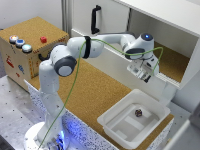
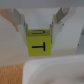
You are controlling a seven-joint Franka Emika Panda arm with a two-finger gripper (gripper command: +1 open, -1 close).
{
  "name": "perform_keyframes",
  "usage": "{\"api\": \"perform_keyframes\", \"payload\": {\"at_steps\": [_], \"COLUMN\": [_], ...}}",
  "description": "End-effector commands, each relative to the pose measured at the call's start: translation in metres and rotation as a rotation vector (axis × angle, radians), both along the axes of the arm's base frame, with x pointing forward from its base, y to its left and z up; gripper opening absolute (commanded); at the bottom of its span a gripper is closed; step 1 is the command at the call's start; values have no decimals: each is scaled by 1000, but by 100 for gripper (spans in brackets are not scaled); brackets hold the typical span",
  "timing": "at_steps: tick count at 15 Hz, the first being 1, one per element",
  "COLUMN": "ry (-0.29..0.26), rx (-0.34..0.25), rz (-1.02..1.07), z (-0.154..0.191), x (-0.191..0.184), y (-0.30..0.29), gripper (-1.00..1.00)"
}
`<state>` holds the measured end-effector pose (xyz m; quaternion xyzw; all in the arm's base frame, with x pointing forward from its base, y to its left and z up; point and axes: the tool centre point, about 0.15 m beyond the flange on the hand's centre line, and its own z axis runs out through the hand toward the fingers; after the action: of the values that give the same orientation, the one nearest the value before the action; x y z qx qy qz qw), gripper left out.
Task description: Place the yellow block inside the box
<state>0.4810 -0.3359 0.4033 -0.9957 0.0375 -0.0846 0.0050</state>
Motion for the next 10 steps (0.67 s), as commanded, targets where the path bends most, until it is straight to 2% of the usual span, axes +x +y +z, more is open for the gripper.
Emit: {"api": "perform_keyframes", "payload": {"at_steps": [1, 2, 4, 5, 7, 8, 10], "ry": [3, 30, 55, 85, 157, 188, 223], "rx": [-44, 6, 9, -25, -15, -36, -50], "rz": [36, 65, 95, 92, 73, 70, 71], "z": [-73, -84, -104, -120, -153, -166, -181], "x": [-49, -51, -53, -52, -52, -53, -55], "y": [-10, -12, -10, -11, -17, -17, -15], "gripper": [-100, -100, -100, -100, -100, -100, -100]}}
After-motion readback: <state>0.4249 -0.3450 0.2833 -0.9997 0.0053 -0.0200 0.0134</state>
